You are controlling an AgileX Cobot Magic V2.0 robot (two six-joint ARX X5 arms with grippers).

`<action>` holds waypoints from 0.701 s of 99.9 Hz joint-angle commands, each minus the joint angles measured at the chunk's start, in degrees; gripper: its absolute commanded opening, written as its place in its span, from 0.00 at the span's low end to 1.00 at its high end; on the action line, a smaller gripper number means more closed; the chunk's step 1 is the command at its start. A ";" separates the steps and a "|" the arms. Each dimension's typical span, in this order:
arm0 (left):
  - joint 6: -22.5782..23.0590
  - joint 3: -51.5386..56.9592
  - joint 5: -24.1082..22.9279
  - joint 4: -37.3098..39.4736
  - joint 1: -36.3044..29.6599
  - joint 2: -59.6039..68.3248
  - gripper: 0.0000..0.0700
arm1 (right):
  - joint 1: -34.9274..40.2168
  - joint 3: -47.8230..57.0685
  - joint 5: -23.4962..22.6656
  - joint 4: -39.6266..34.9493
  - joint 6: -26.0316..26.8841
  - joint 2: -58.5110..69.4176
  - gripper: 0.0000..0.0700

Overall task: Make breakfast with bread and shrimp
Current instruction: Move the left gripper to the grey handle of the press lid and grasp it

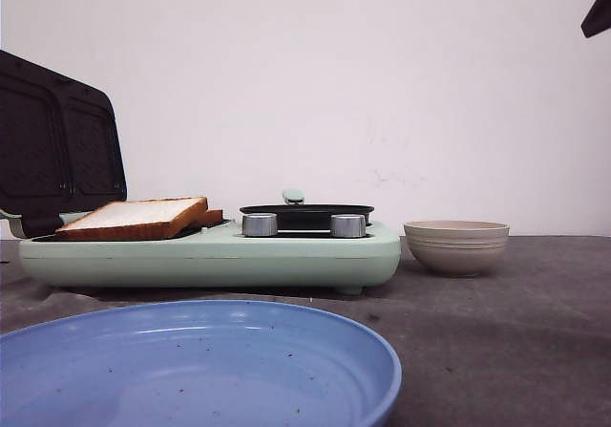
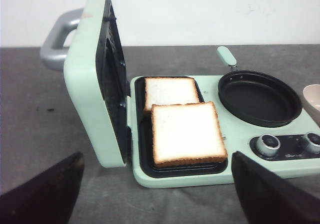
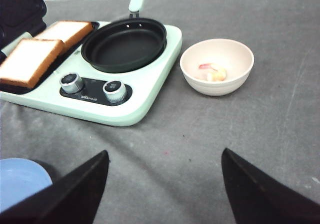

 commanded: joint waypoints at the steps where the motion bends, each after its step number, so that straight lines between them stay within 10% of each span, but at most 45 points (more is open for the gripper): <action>1: -3.23 0.26 0.00 0.87 0.04 0.22 0.74 | 0.28 0.04 0.26 0.24 0.96 0.59 0.62; 70: -18.08 0.42 3.17 5.70 5.55 7.06 0.76 | 0.31 0.04 0.24 -0.17 0.50 3.37 0.63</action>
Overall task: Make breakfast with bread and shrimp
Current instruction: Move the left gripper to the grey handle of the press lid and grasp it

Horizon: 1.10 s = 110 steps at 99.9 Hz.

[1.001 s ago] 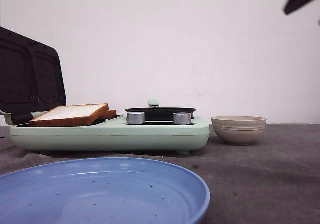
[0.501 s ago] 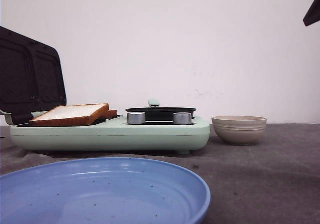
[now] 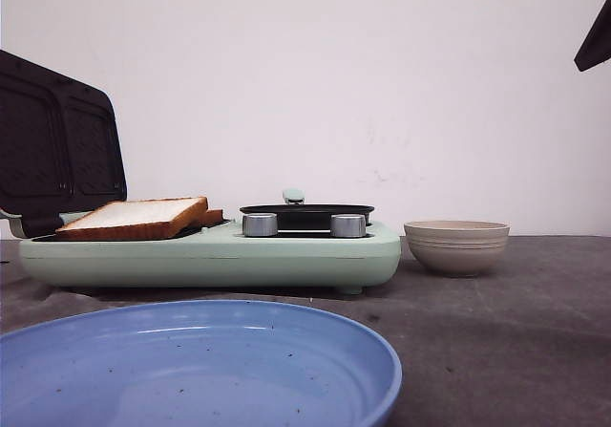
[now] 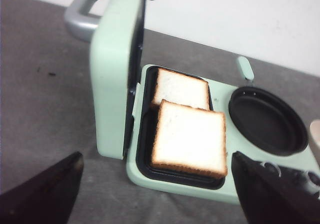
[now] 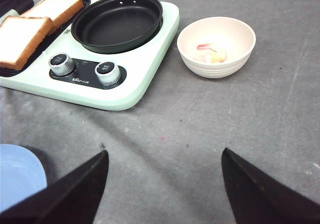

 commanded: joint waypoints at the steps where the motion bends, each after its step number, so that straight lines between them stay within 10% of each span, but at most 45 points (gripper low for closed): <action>1: -5.40 0.44 2.16 2.25 1.33 0.59 0.76 | 0.31 0.04 0.24 0.50 0.33 0.22 0.63; 23: -16.48 1.92 10.75 10.82 7.82 1.18 0.76 | 0.31 0.04 0.24 0.50 0.15 0.22 0.63; 66: -20.11 11.45 17.16 13.86 19.82 14.88 0.80 | 0.31 0.04 0.24 0.50 -0.13 0.22 0.63; 110: -36.46 12.20 29.55 31.56 23.76 34.58 0.80 | 0.31 -0.07 0.24 0.50 -0.15 0.22 0.62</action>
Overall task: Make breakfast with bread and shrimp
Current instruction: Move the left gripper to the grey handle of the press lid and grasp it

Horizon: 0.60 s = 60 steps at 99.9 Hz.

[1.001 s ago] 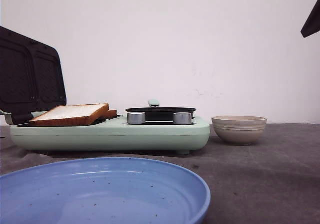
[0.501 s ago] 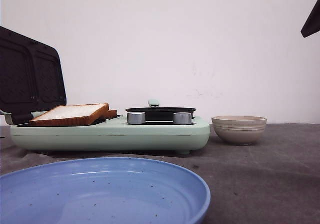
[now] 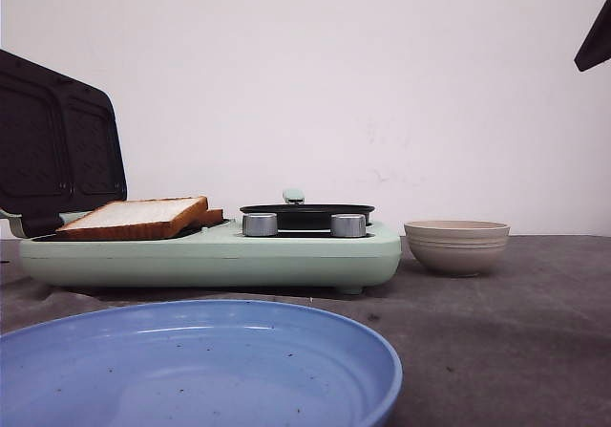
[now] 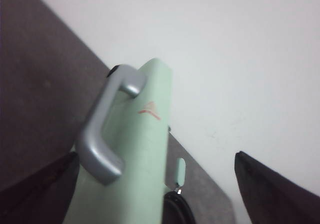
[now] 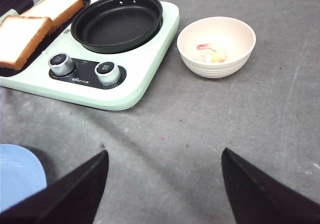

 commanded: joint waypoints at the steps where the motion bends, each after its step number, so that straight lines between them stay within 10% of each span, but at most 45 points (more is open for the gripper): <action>1: -3.26 0.81 1.07 3.08 0.24 2.47 0.80 | 0.31 -0.07 0.26 0.50 -0.09 0.22 0.63; 60: -12.28 0.81 4.96 16.57 0.07 17.20 0.79 | 0.31 -0.07 0.26 0.50 0.02 0.22 0.63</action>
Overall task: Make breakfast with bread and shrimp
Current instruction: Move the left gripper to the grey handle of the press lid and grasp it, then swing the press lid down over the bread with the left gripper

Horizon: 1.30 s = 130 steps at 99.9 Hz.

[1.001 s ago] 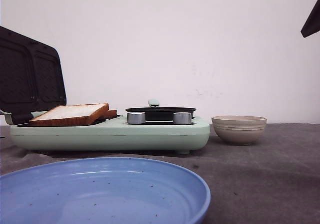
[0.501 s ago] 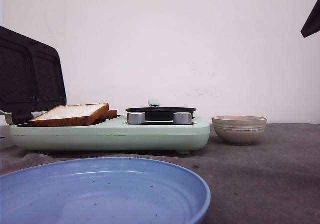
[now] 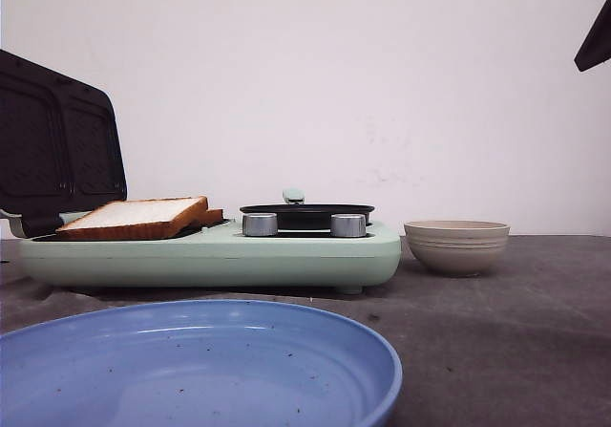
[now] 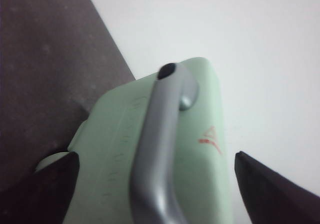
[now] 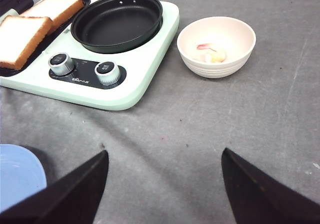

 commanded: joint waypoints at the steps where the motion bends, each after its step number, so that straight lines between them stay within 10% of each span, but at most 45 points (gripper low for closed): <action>1: -1.42 0.81 0.83 2.19 0.09 1.44 0.79 | 0.31 -0.07 0.26 0.50 0.02 0.22 0.63; 34: -4.09 0.83 1.36 5.25 -0.94 4.81 0.76 | 0.31 -0.07 0.26 0.50 0.44 0.22 0.62; 99: -3.89 0.83 0.85 6.29 -2.10 5.51 0.01 | 0.31 -0.07 0.26 0.46 0.94 0.22 0.63; 130: -1.84 0.83 0.87 6.27 -4.04 5.51 0.01 | 0.31 -0.07 0.26 0.42 1.81 0.22 0.62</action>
